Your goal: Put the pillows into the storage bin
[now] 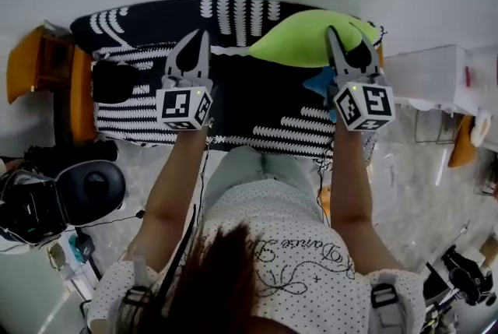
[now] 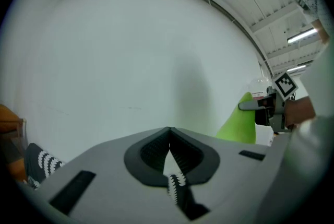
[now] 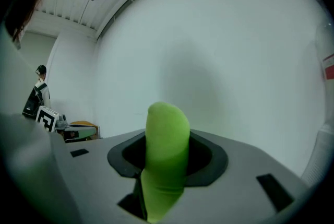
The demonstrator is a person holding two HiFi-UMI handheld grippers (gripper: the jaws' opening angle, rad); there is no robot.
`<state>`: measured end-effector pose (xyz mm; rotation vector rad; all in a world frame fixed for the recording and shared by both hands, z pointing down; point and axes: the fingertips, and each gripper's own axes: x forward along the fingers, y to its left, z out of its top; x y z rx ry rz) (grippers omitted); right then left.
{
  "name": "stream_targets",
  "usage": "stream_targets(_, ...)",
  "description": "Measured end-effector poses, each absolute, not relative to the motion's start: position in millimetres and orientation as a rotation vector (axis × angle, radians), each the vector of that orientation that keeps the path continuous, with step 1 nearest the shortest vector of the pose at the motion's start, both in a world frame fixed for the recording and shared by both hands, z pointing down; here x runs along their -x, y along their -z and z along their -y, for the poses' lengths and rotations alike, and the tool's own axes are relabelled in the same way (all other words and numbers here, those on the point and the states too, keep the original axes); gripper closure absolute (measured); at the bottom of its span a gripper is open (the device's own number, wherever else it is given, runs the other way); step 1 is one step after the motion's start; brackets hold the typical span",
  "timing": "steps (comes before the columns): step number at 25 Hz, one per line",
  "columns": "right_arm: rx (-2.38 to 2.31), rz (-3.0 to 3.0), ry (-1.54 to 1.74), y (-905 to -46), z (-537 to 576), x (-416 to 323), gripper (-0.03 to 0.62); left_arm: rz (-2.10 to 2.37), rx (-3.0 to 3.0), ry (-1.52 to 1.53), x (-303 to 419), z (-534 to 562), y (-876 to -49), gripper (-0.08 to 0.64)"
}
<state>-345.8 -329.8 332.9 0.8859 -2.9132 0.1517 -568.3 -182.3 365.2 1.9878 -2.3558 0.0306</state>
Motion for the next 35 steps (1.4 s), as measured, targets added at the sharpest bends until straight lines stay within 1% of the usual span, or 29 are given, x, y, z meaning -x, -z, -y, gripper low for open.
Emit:
stream_targets(11,-1.236,2.823,-0.142,-298.5,307.8,265.6,0.42,2.143,-2.264,0.047,511.4,218.3,-329.8,0.557)
stream_targets(17,-1.513,2.714,-0.11,-282.3,278.1,178.0,0.42,1.955,-2.448,0.083,438.9,234.5,-316.6,0.557)
stream_targets(23,-1.741,2.633,-0.1,-272.0,224.6,63.2,0.422,1.792,-2.58,0.086,336.2,219.2,-310.6,0.557)
stream_targets(35,-2.121,2.325,-0.078,-268.0,68.6,-198.0,0.423,1.397,-2.813,0.099,71.4,145.9,-306.1,0.557)
